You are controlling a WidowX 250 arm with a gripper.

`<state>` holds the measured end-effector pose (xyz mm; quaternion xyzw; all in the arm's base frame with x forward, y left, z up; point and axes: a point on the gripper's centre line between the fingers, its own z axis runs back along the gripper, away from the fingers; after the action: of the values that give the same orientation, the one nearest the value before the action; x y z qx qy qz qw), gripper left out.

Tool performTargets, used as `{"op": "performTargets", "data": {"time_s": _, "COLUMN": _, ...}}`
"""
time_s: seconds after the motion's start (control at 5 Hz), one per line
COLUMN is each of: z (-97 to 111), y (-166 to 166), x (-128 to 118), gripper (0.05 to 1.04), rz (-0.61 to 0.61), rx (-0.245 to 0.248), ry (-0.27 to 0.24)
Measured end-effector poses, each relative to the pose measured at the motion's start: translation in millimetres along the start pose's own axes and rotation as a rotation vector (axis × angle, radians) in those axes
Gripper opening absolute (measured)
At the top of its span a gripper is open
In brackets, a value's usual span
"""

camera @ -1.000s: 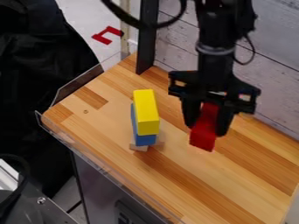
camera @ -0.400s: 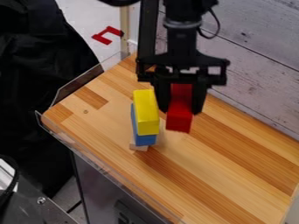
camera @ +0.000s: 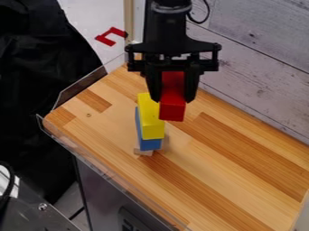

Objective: Put the red arch on top of the yellow block

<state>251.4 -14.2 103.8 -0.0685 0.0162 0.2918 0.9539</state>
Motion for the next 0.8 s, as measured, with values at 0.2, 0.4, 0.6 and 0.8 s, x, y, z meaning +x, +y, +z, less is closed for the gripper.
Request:
{"op": "performTargets", "data": {"time_s": 0.2, "z": 0.6, "y": 5.7, "x": 2.4, "gripper": 0.553, "rz": 0.042, "rx": 0.014, "ry": -0.001}}
{"op": "performTargets", "data": {"time_s": 0.4, "z": -1.4, "y": 9.9, "x": 1.6, "gripper": 0.553, "rz": 0.069, "rx": 0.02, "ry": 0.007}}
{"op": "performTargets", "data": {"time_s": 0.6, "z": -2.6, "y": 14.3, "x": 2.0, "gripper": 0.553, "rz": 0.099, "rx": 0.026, "ry": 0.01}}
{"op": "performTargets", "data": {"time_s": 0.8, "z": -2.3, "y": 17.6, "x": 1.7, "gripper": 0.553, "rz": 0.124, "rx": 0.039, "ry": 0.016}}
